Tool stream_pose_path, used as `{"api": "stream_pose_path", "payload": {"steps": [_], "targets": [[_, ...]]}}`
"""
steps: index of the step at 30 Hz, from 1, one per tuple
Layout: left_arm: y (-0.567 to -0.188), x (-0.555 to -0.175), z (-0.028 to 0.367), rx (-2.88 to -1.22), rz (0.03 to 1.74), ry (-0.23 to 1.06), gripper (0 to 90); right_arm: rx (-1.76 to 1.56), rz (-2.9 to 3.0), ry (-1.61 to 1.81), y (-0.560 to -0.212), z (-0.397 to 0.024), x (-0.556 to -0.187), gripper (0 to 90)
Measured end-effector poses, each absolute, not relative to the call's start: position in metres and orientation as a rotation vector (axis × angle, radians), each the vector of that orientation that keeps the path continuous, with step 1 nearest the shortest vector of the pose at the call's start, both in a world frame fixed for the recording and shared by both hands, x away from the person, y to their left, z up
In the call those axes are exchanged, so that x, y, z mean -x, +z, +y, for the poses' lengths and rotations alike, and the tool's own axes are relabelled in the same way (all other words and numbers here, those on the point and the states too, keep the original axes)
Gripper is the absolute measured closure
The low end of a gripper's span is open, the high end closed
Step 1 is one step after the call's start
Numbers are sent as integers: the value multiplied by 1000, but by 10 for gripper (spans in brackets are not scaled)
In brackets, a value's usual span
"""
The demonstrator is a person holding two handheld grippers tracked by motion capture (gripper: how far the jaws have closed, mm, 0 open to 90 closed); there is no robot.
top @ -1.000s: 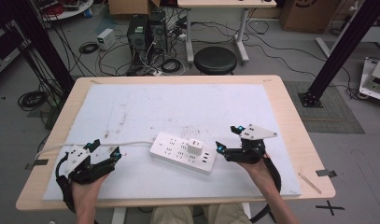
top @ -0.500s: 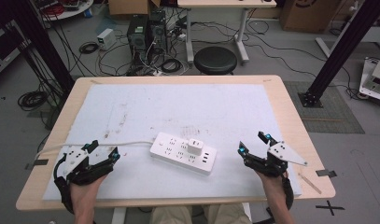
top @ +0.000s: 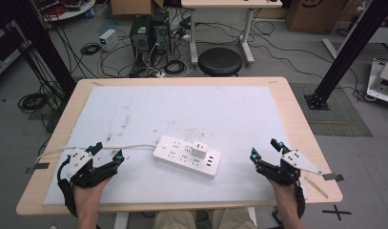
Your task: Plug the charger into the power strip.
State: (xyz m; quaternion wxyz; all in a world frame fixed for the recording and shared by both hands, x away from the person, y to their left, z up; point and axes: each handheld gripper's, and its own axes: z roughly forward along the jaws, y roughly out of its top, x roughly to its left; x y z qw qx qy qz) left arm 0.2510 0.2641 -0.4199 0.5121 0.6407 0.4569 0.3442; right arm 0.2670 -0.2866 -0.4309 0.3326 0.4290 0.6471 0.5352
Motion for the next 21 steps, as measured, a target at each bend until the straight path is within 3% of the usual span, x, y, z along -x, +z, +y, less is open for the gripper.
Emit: {"api": "stream_pose_path", "payload": {"steps": [21], "targets": [[-419, -253, 262, -1541, 1087, 827, 220, -1137, 1709, 1398, -432, -290, -269, 205]]}}
